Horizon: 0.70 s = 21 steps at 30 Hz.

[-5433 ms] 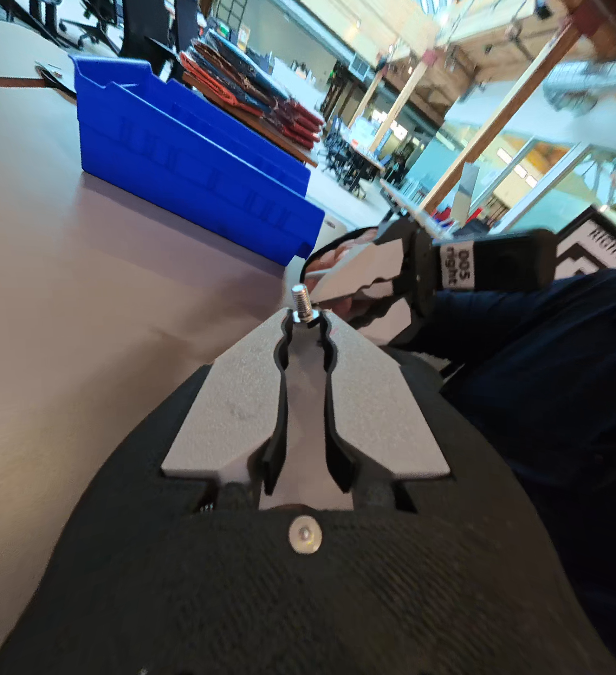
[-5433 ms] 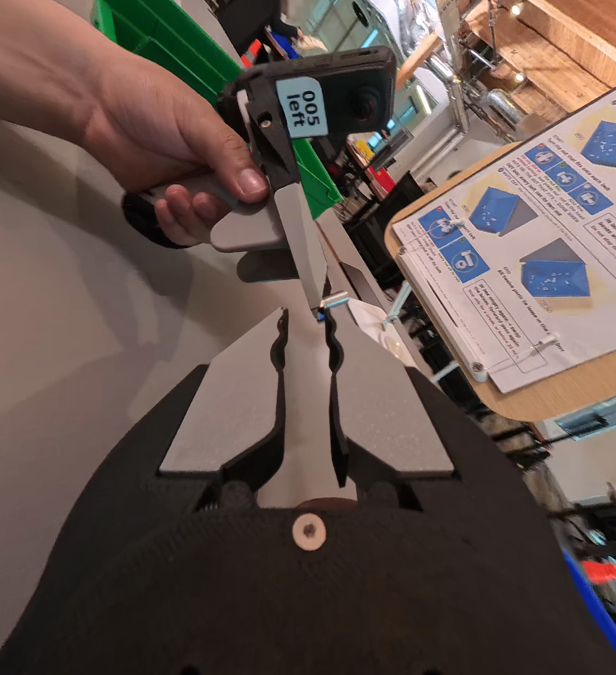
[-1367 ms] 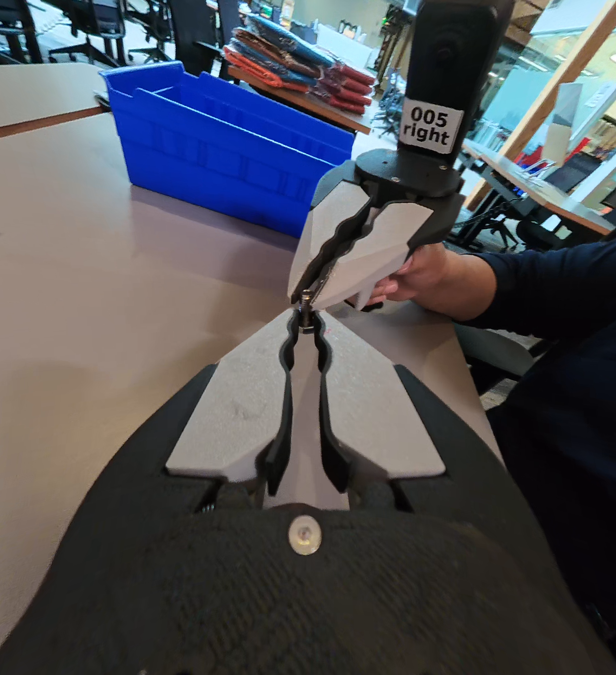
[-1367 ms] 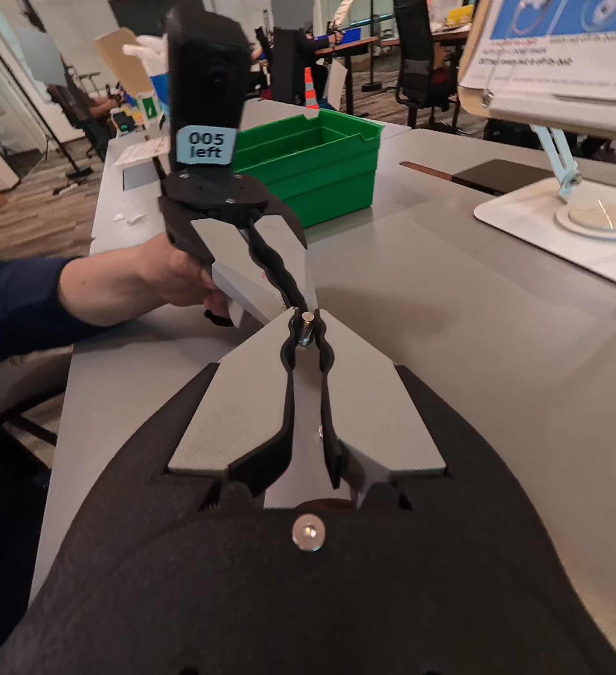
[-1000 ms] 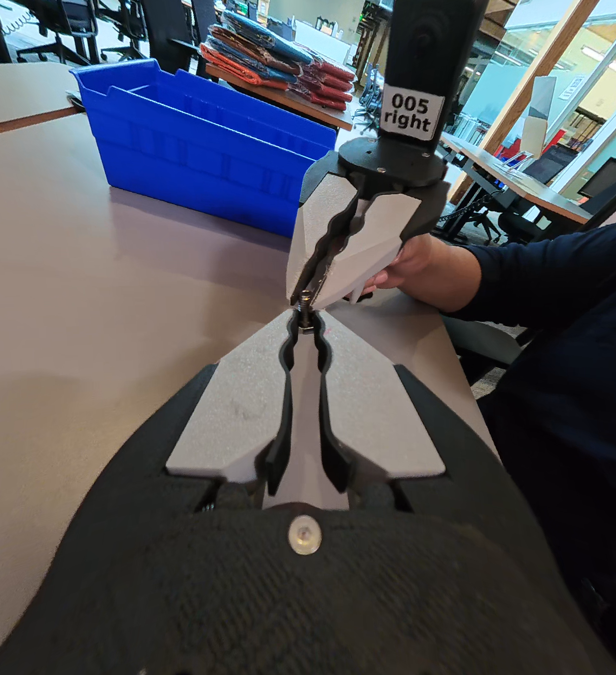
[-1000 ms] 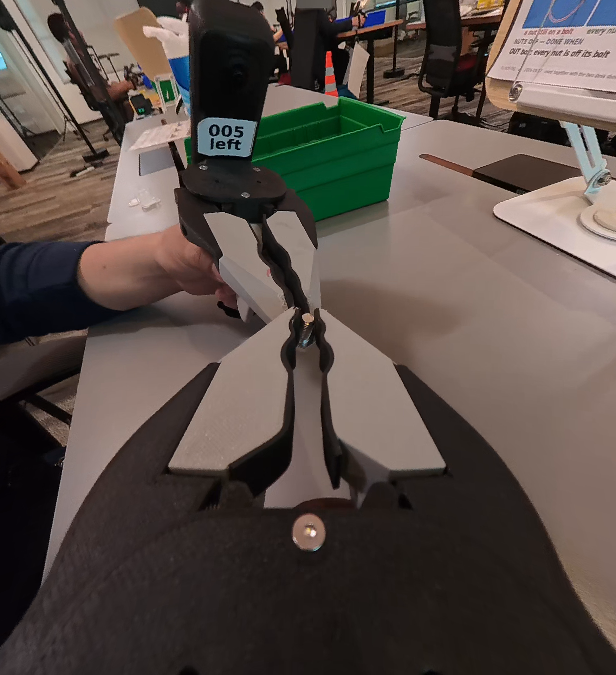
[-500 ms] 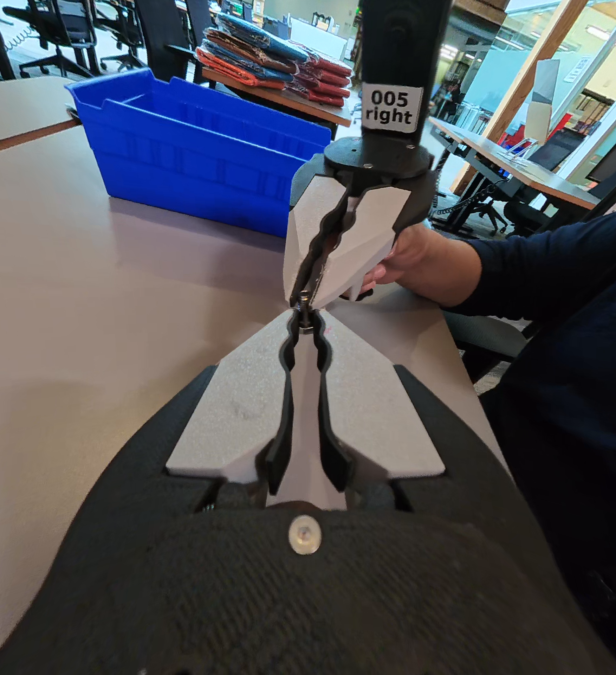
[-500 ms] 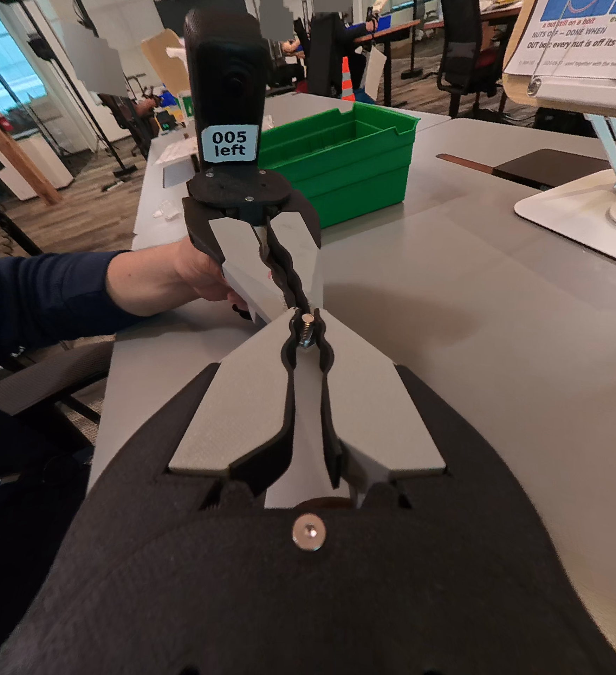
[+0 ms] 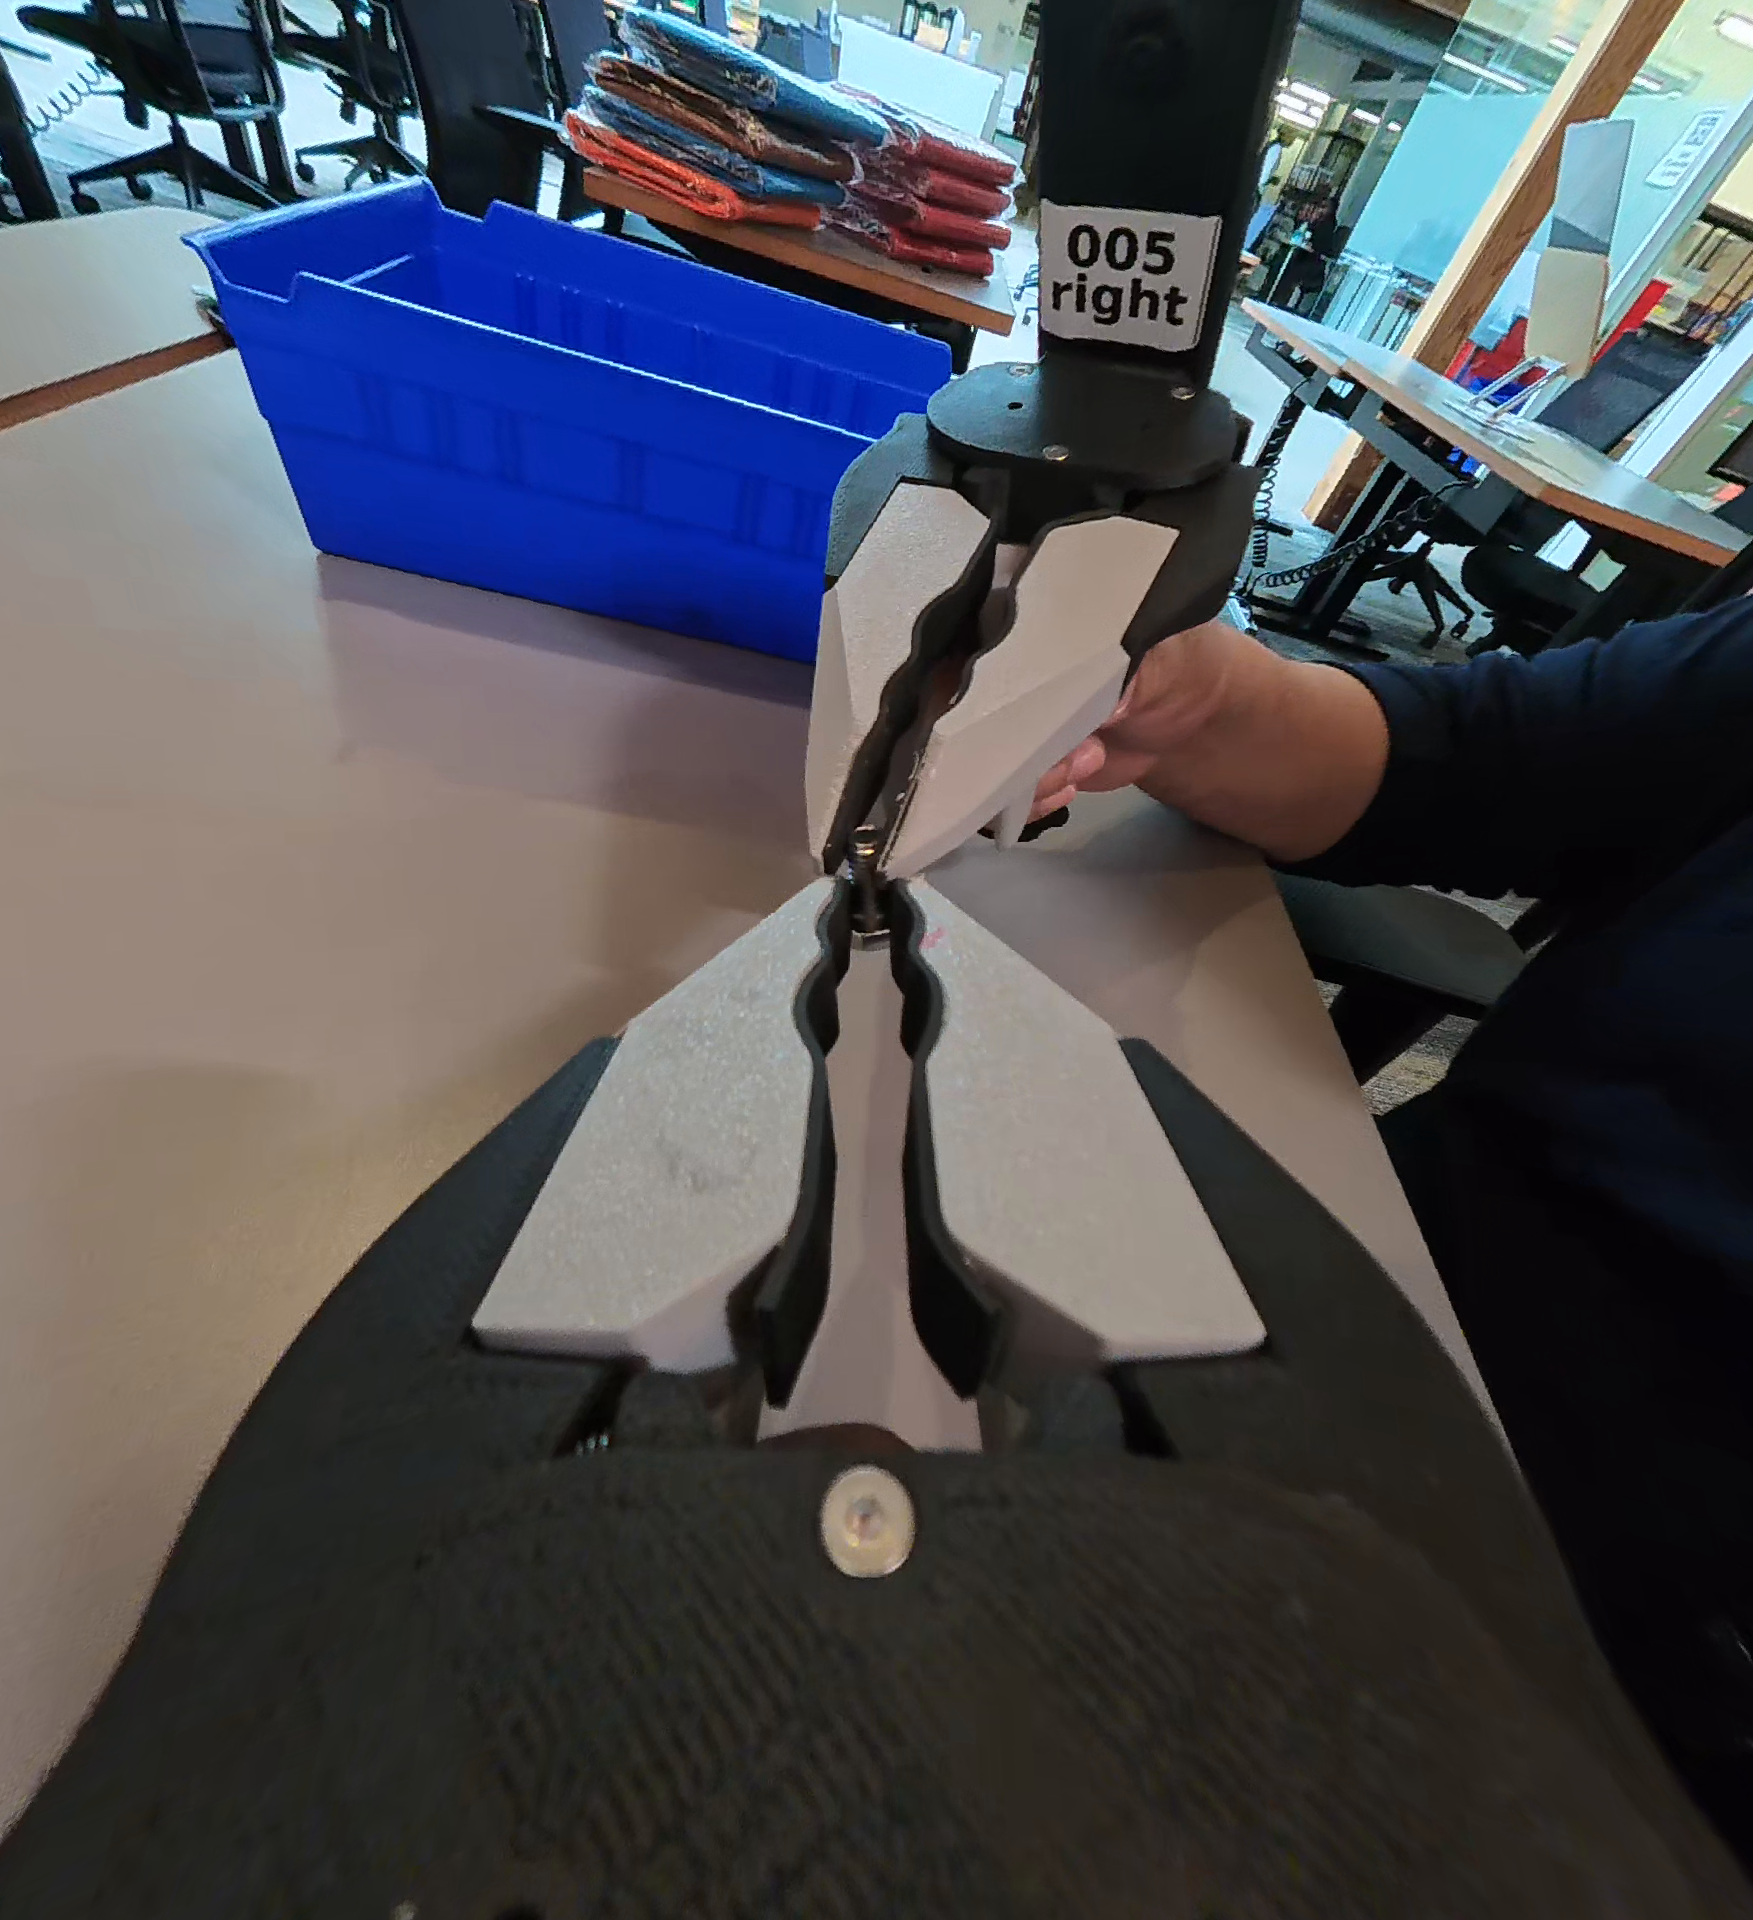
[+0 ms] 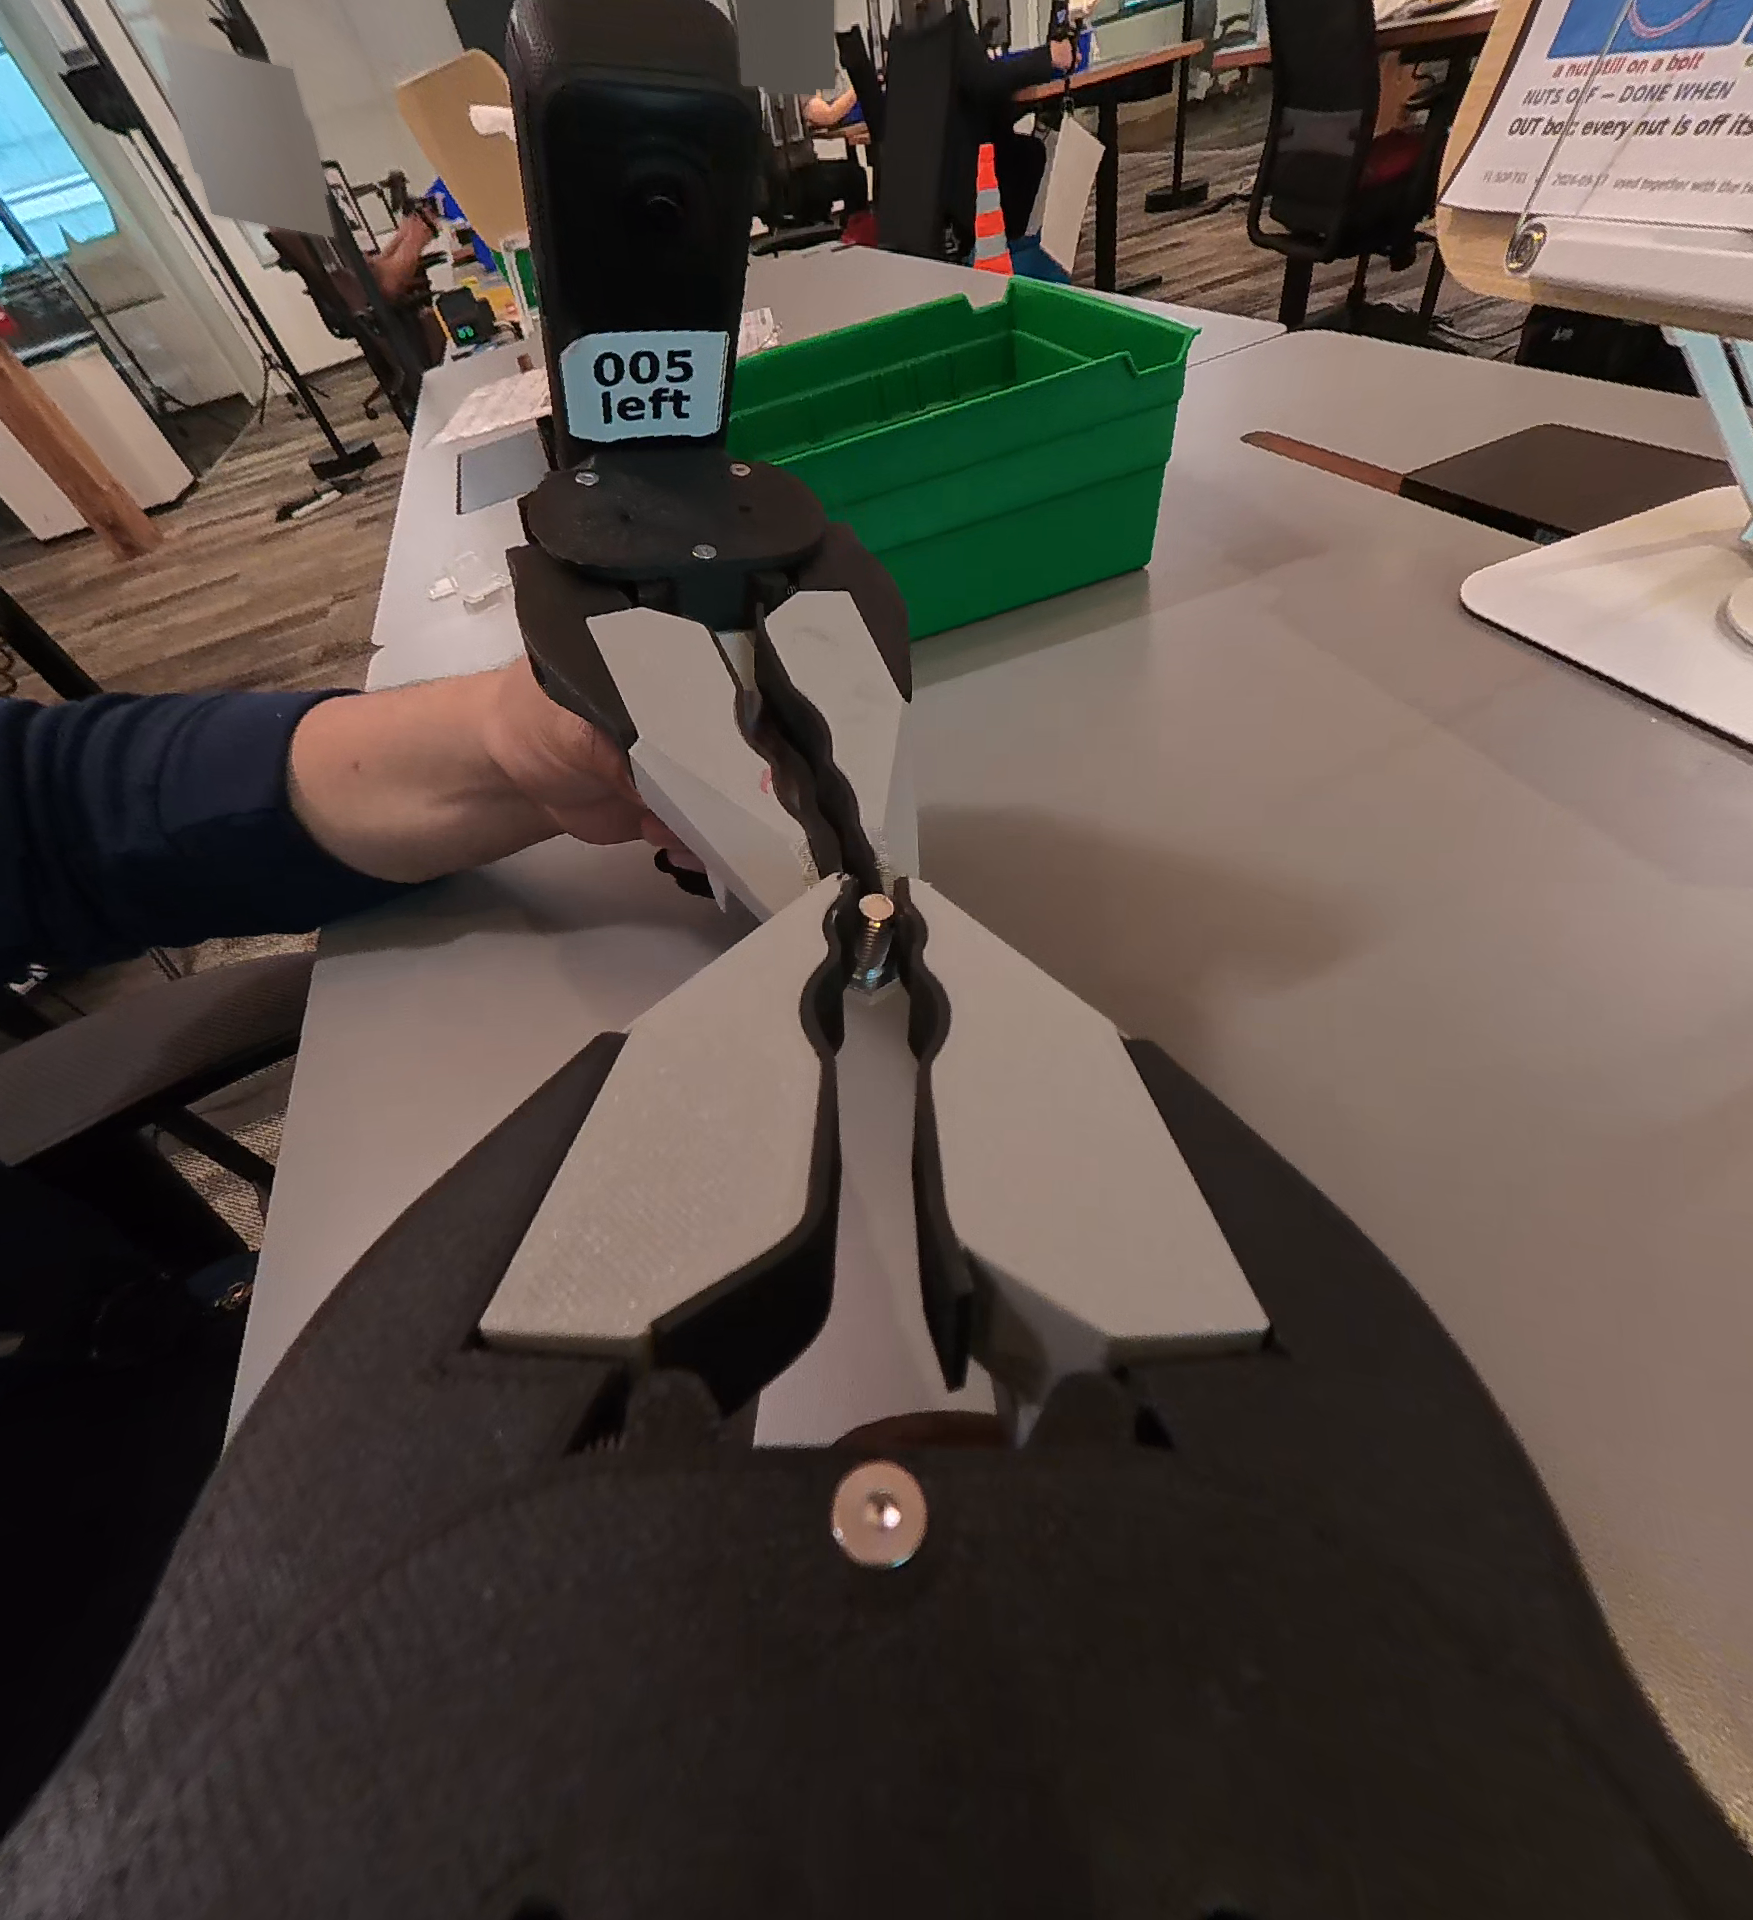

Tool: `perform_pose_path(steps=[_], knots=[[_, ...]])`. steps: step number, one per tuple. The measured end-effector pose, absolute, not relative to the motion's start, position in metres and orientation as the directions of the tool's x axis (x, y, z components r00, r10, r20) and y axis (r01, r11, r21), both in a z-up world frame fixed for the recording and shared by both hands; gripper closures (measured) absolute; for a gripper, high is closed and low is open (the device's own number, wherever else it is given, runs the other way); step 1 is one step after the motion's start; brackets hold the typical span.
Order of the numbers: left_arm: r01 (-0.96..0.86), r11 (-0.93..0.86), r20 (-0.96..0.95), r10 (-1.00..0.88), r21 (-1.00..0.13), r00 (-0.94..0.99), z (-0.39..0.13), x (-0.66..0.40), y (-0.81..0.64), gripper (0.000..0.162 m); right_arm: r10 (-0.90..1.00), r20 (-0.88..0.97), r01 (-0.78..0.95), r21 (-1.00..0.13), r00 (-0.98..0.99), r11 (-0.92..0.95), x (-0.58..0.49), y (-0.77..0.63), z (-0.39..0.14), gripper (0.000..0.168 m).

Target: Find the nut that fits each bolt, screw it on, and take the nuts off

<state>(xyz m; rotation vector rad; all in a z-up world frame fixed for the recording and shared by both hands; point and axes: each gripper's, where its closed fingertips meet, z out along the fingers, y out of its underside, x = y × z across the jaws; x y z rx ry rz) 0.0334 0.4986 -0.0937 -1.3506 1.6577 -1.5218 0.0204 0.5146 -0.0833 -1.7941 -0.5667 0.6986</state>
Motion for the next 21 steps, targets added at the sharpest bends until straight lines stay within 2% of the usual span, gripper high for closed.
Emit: perform_pose_path(steps=[8, 9, 10, 12, 14, 17, 21], knots=[[-0.298, -0.155, 0.266, -0.885, -0.942, -0.382, -0.088, 0.035, 0.500, 0.157, 0.664, -0.217, -0.003, -0.952, 0.715, -0.307, 0.023, 0.516, -0.077, 0.164], [-0.286, -0.164, 0.269, -0.883, -0.944, -0.384, -0.084, 0.035, 0.502, 0.157, 0.658, -0.234, -0.030, -0.952, 0.716, -0.305, 0.024, 0.517, -0.073, 0.161], [-0.283, -0.153, 0.255, -0.894, -0.947, -0.368, -0.083, 0.035, 0.506, 0.157, 0.650, -0.251, -0.064, -0.953, 0.717, -0.297, 0.027, 0.518, -0.068, 0.148], [-0.278, -0.132, 0.230, -0.904, -0.952, -0.360, -0.084, 0.029, 0.512, 0.157, 0.634, -0.270, -0.105, -0.953, 0.725, -0.286, 0.038, 0.519, -0.062, 0.146], [-0.241, -0.135, 0.219, -0.905, -0.961, -0.366, -0.080, 0.023, 0.519, 0.157, 0.621, -0.241, -0.032, -0.944, 0.746, -0.327, 0.047, 0.520, -0.076, 0.149], [-0.163, -0.146, 0.202, -0.891, -0.976, -0.408, -0.070, 0.015, 0.526, 0.157, 0.668, -0.201, 0.208, -0.852, 0.716, -0.480, 0.047, 0.507, -0.125, 0.139], [-0.128, -0.100, 0.145, -0.897, -0.987, -0.418, -0.074, 0.010, 0.533, 0.157, 0.692, -0.064, 0.379, -0.799, 0.719, -0.467, 0.051, 0.503, -0.155, 0.146]])
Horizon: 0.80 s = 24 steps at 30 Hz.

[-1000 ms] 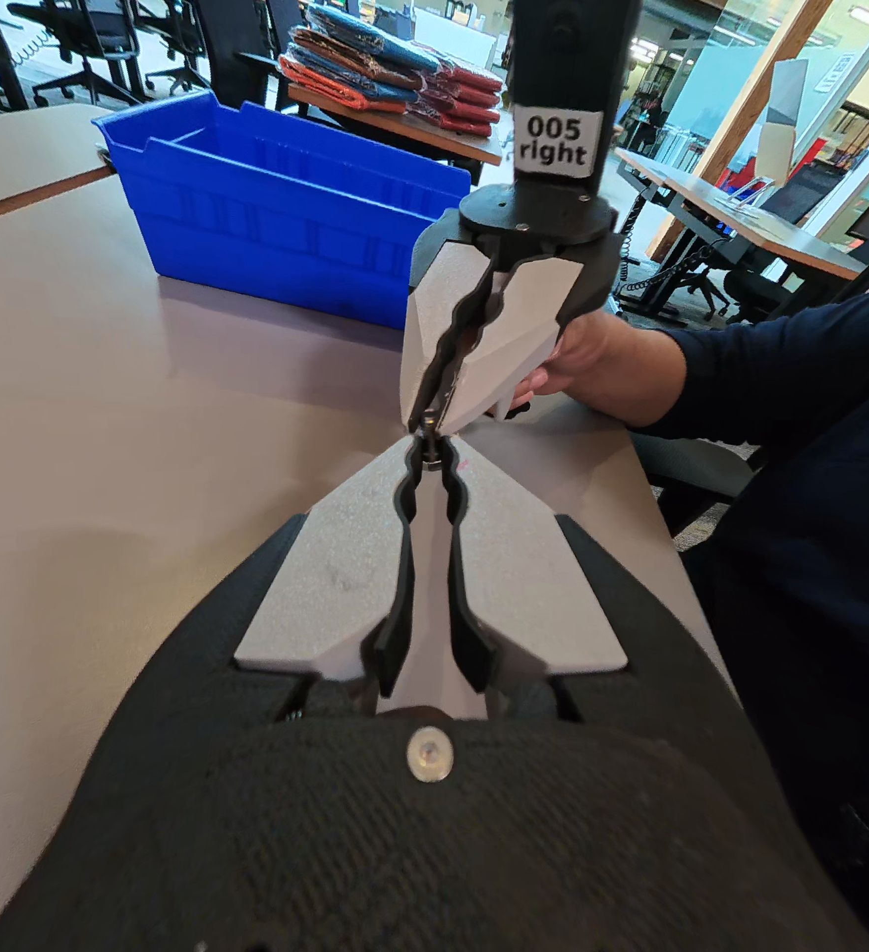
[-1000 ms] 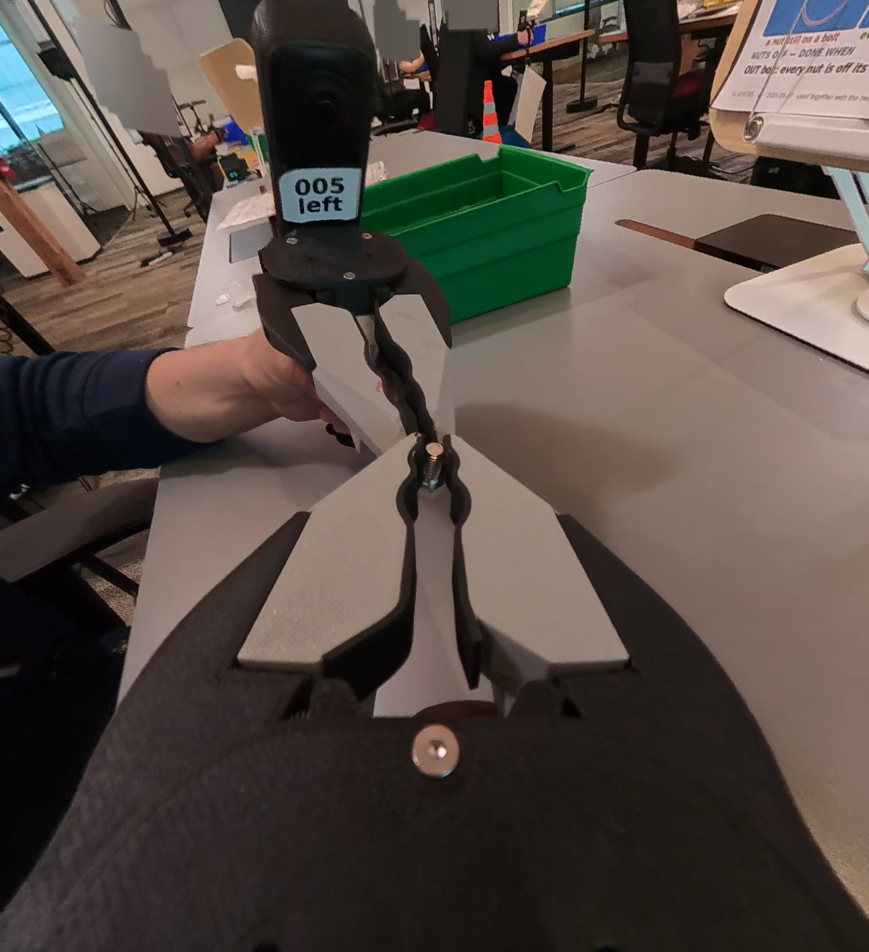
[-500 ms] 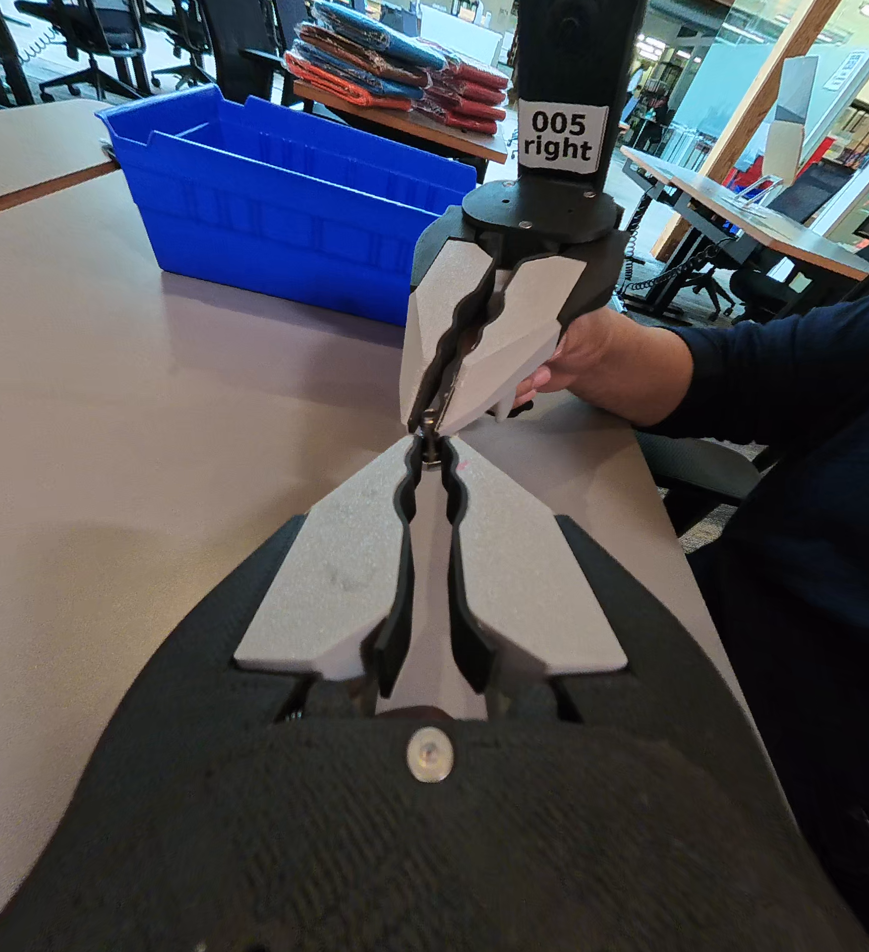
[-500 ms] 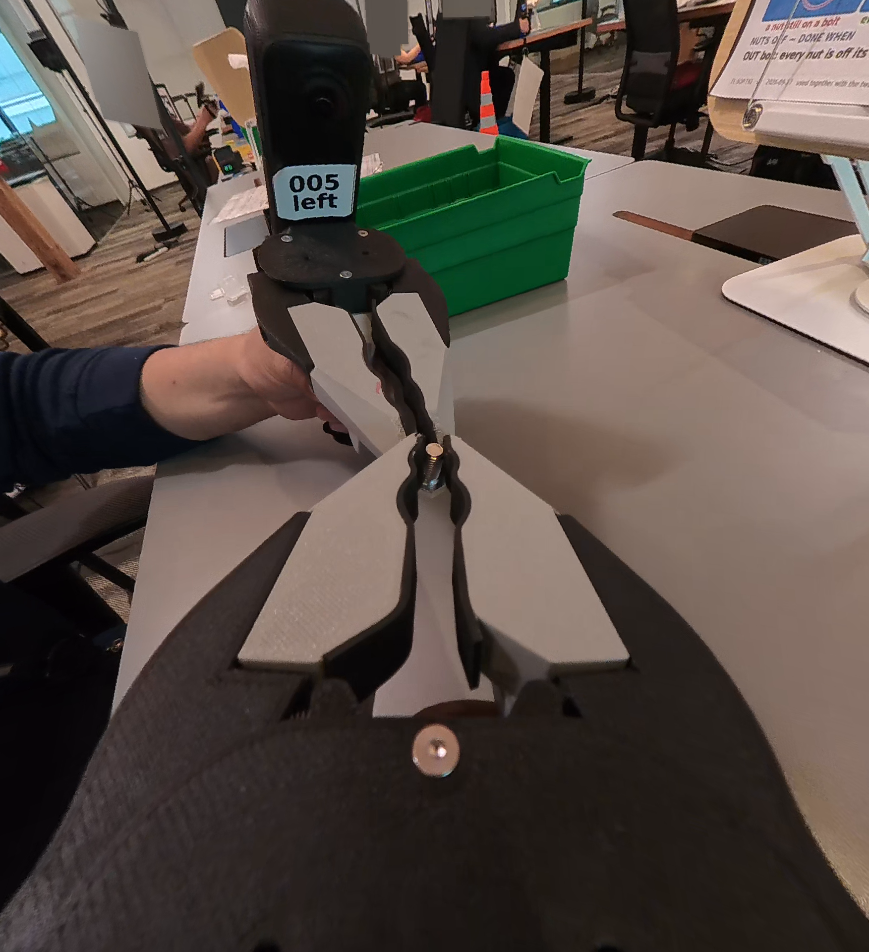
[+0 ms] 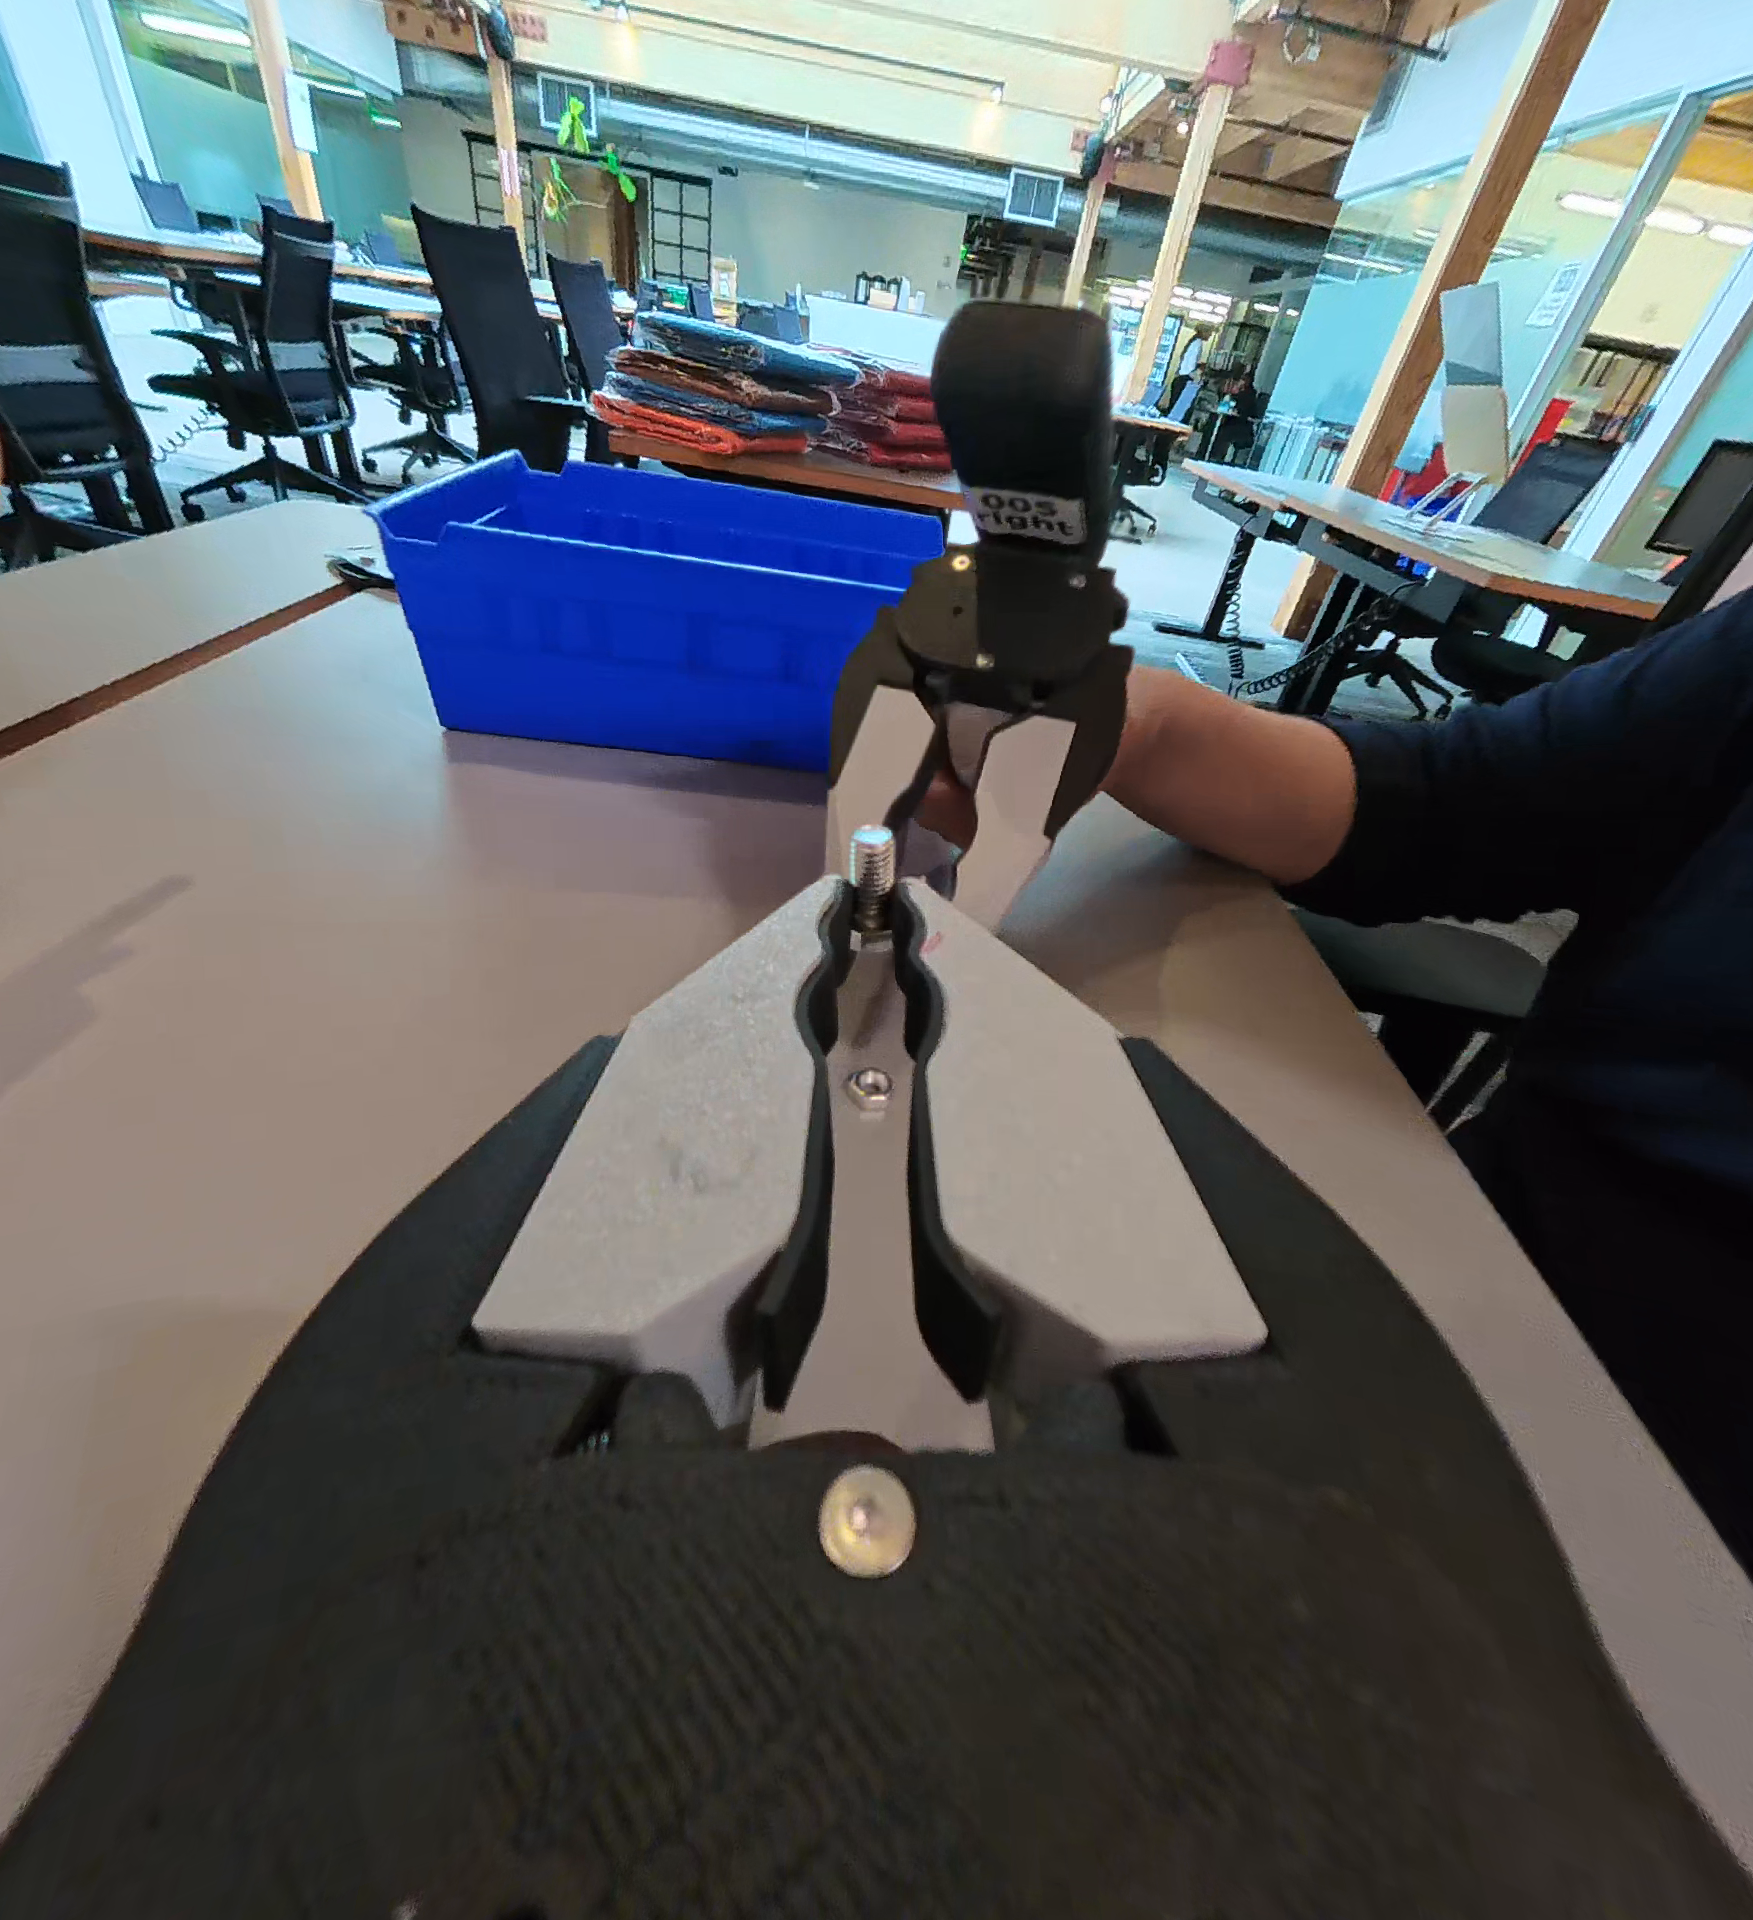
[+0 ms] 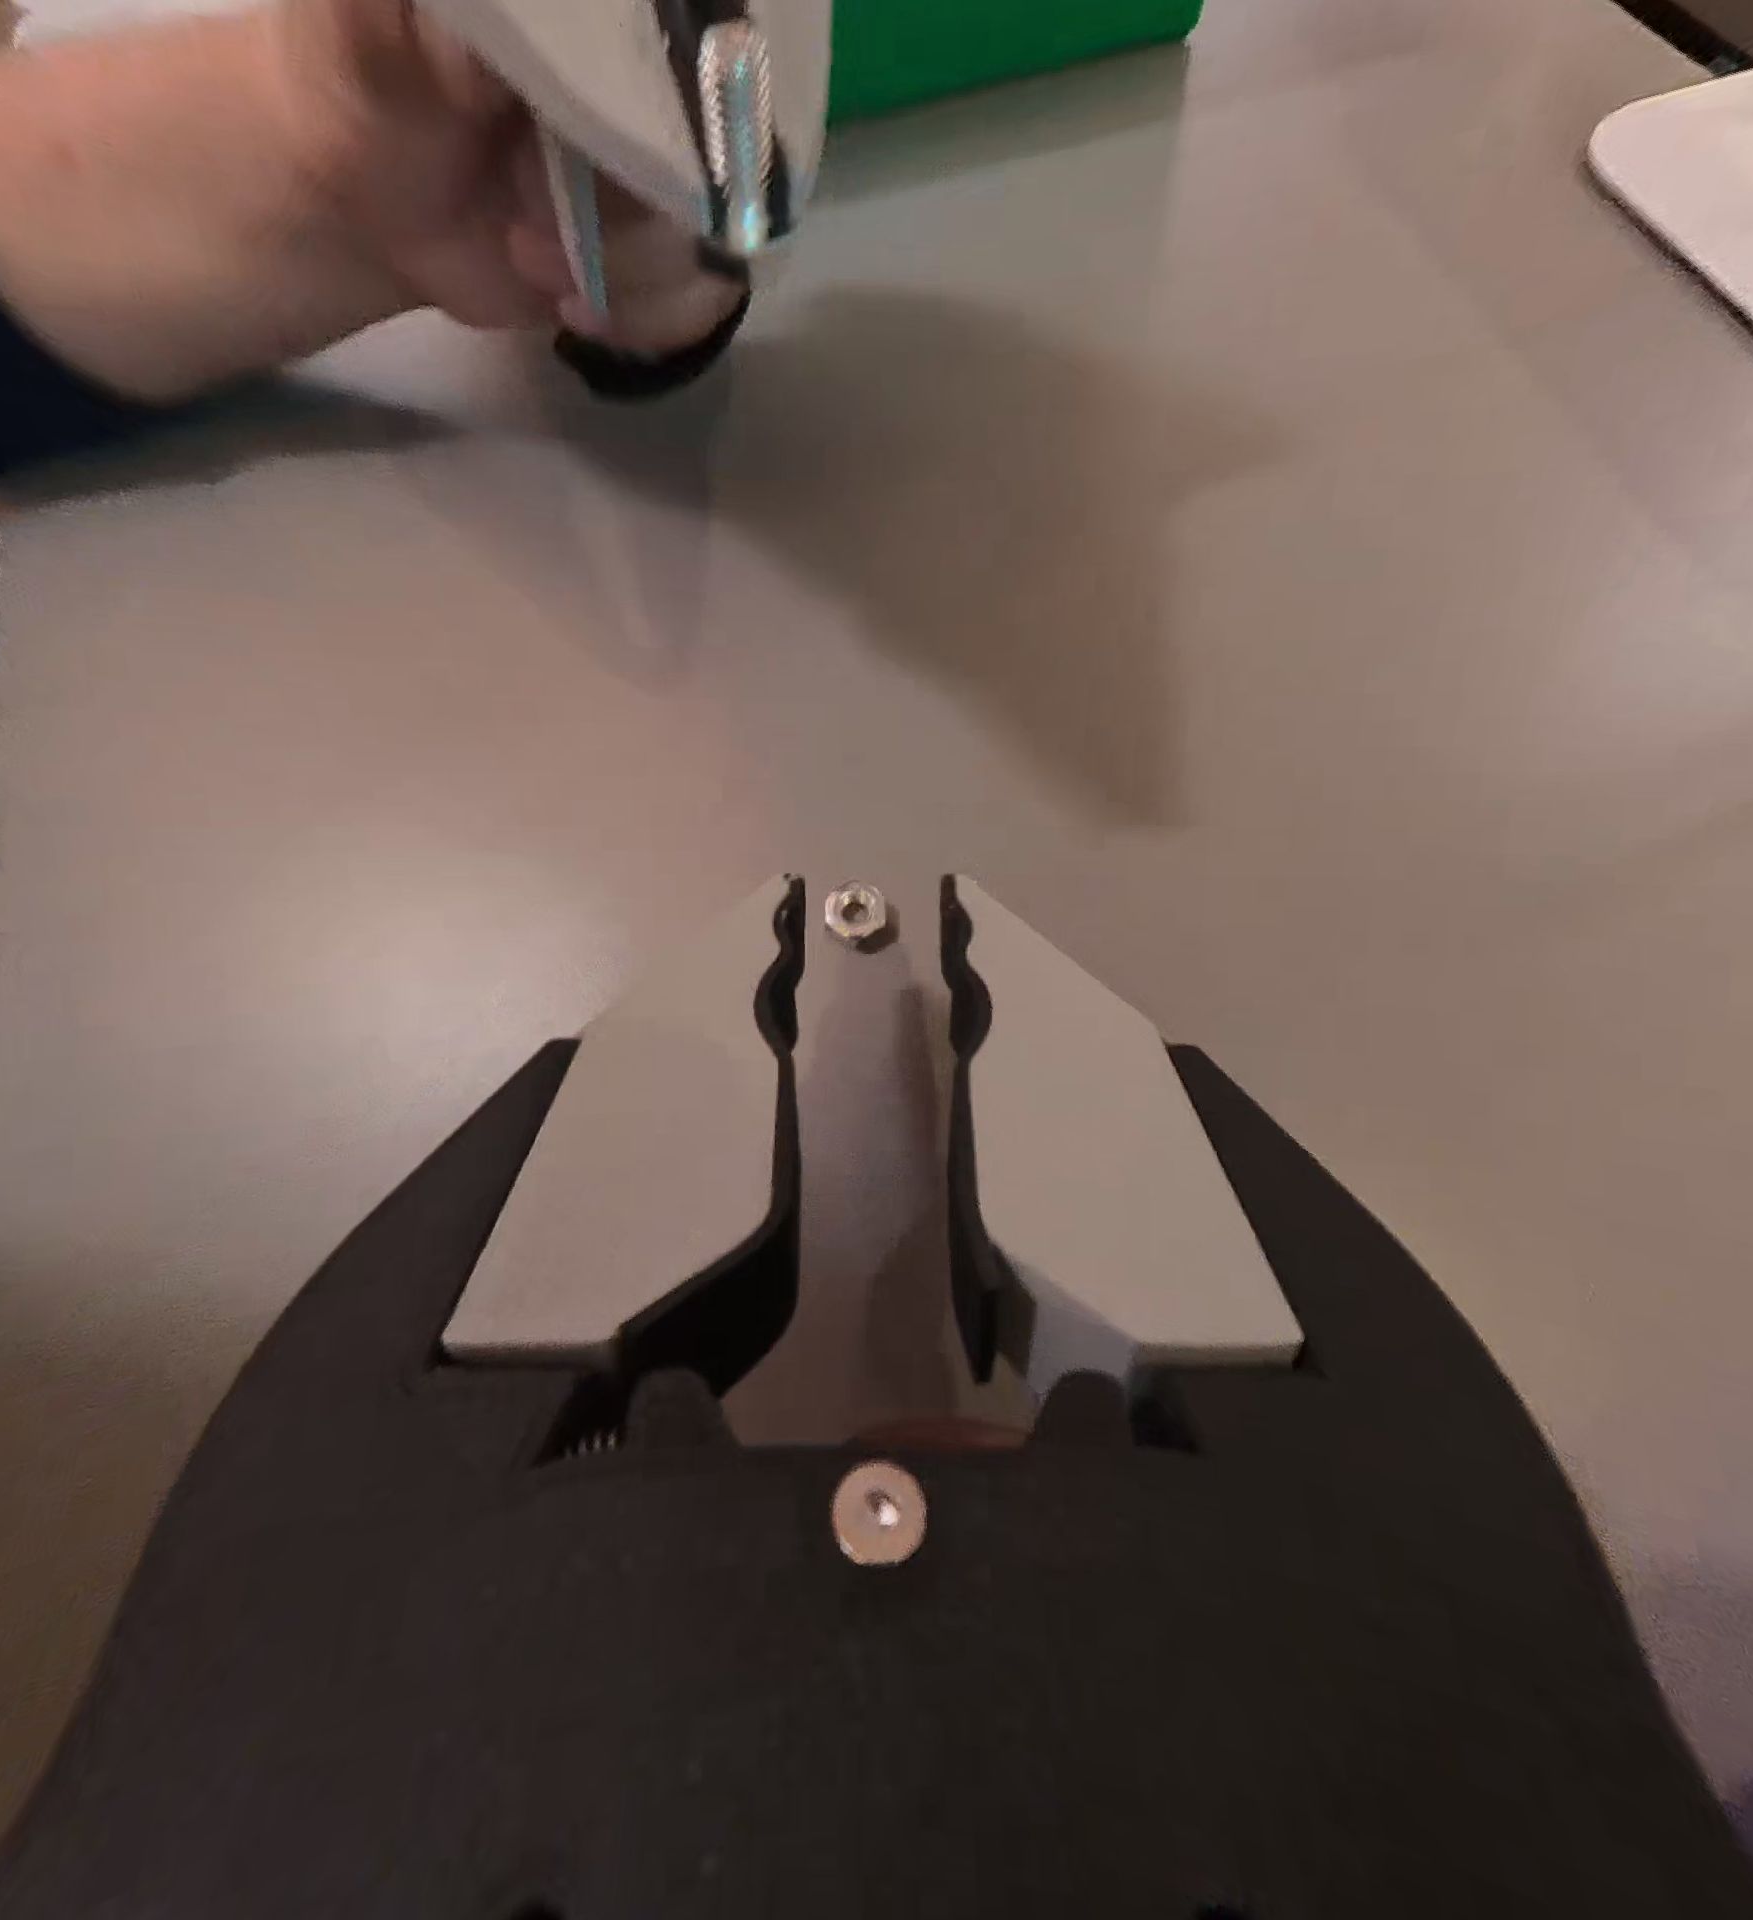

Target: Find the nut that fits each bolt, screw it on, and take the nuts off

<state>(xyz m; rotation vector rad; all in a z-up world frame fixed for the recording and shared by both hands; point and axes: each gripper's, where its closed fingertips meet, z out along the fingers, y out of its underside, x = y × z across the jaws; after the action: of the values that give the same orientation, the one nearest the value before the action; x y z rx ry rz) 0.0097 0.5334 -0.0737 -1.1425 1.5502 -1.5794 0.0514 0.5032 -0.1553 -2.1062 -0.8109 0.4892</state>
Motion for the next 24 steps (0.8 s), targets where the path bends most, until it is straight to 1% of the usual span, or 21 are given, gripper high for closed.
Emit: perform_pose_path(steps=[6, 11, 13, 14, 21, 24], knots=[[-0.112, -0.111, 0.150, -0.880, -0.988, -0.450, -0.075, 0.010, 0.530, 0.157, 0.708, -0.066, 0.405, -0.781, 0.703, -0.475, 0.043, 0.504, -0.169, 0.146], [-0.090, -0.117, 0.146, -0.869, -0.989, -0.473, -0.072, 0.010, 0.526, 0.157, 0.699, 0.001, 0.475, -0.735, 0.715, -0.484, 0.044, 0.507, -0.186, 0.145], [-0.083, -0.115, 0.140, -0.868, -0.990, -0.476, -0.071, 0.009, 0.525, 0.157, 0.701, -0.013, 0.465, -0.740, 0.713, -0.487, 0.041, 0.507, -0.186, 0.150], [-0.079, -0.111, 0.136, -0.868, -0.991, -0.477, -0.070, 0.009, 0.525, 0.157, 0.702, -0.009, 0.469, -0.738, 0.712, -0.485, 0.041, 0.507, -0.186, 0.157], [-0.063, -0.099, 0.118, -0.863, -0.993, -0.491, -0.068, 0.007, 0.521, 0.157, 0.712, 0.007, 0.488, -0.733, 0.703, -0.474, 0.039, 0.505, -0.186, 0.157], [-0.053, -0.084, 0.099, -0.866, -0.995, -0.490, -0.068, 0.008, 0.521, 0.157, 0.713, 0.007, 0.467, -0.760, 0.701, -0.453, 0.040, 0.506, -0.176, 0.158]])
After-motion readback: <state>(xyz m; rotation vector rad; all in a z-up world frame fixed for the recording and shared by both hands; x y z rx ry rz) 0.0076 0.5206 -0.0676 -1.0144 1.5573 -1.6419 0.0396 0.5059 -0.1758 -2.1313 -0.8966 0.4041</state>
